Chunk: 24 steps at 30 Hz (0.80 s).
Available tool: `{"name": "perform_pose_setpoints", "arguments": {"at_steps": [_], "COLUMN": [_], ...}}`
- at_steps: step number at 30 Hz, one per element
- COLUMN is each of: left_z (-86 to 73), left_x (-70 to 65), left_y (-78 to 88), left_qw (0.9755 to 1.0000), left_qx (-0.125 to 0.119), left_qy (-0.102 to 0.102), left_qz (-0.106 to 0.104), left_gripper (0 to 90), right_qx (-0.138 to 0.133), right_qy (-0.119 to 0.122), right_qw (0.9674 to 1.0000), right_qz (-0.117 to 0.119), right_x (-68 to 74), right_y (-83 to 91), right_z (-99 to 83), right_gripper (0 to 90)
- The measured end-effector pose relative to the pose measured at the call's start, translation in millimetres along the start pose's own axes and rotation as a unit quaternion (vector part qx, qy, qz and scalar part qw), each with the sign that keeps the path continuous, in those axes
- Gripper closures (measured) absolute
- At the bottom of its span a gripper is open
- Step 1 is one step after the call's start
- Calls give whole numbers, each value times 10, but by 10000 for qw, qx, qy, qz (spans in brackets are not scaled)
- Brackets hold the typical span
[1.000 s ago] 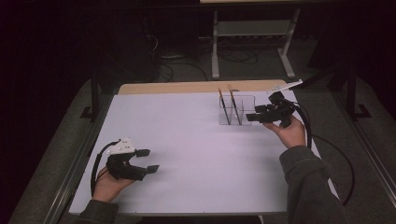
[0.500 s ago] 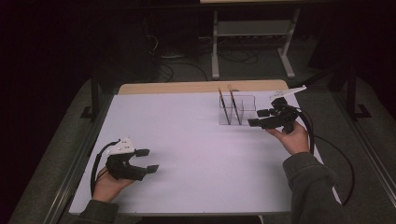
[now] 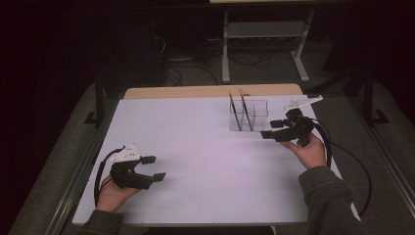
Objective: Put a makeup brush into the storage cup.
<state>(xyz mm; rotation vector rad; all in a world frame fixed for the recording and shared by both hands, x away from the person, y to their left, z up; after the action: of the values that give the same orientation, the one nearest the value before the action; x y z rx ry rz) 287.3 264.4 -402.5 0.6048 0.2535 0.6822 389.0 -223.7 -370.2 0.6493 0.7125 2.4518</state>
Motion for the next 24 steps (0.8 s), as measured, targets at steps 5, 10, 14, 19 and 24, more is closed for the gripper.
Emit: {"name": "perform_pose_setpoints", "arguments": {"at_steps": [5,10,14,19,24], "left_z": [1,1,0,-3,-8], "left_x": [4,-3,2,7,16], "left_y": [11,7,14,17,29], "left_qw": [10000,10000,10000,10000,10000], "left_qx": [23,-19,-25,-49,-54], "left_qy": [-23,2,-11,13,21], "left_qz": [10,7,32,35,67], "left_gripper": [257,257,255,254,252], "right_qx": [-19,-21,-33,-37,-24], "right_qy": [49,37,22,33,36], "right_qw": [10000,10000,10000,10000,10000], "right_qz": [36,34,18,31,37], "right_x": [33,61,72,98,123], "right_y": [3,7,20,31,28], "right_z": [-32,-94,-133,-188,-223], "right_gripper": [308,303,296,292,286]}}
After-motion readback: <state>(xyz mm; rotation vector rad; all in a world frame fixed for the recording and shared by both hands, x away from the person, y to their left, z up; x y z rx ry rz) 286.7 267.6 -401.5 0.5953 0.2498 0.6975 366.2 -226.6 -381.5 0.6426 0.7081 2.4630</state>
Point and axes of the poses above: each handheld gripper's, and its own axes: y roughly backward along the jaws, z roughly out of its top, x roughly to its left, the point moved 1 cm from there along -y, roughly forward along the jaws, and after that the axes turned 7 degrees about z, right-handed, at the moved point
